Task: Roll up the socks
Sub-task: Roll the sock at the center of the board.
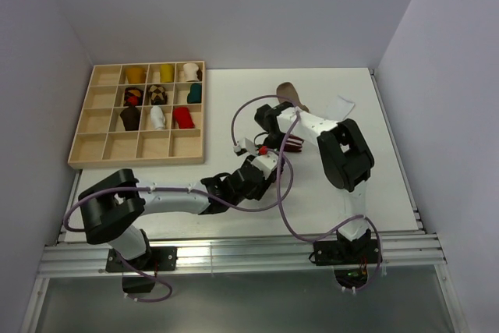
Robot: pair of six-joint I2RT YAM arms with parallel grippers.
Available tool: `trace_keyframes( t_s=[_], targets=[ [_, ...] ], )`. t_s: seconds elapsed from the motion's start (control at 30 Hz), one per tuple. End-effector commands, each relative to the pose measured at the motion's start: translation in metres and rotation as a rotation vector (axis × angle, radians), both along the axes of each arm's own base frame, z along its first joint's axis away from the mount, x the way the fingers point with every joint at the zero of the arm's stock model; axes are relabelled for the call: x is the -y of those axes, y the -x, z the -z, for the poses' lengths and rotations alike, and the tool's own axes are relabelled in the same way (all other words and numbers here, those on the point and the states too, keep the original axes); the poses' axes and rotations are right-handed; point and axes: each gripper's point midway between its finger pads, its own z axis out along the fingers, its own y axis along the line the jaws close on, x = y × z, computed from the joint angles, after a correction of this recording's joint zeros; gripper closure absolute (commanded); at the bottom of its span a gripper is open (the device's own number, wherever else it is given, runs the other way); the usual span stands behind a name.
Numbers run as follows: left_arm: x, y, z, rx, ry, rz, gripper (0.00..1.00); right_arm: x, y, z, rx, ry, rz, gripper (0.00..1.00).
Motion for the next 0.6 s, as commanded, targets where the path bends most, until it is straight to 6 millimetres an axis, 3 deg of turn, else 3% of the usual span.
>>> trace_keyframes(
  t_s=[0.0,0.37,0.57],
  targets=[
    [0.013,-0.007,-0.008,0.05,-0.05,0.055,0.43,0.032,0.038,0.032,-0.192,0.174,-0.023,0.8],
    [0.021,-0.004,0.003,0.084,-0.175,0.1,0.43,0.034,0.033,0.033,-0.238,0.207,-0.005,0.8],
    [0.023,0.002,0.023,0.07,-0.238,0.132,0.43,0.034,0.03,0.037,-0.248,0.224,0.003,0.8]
  ],
)
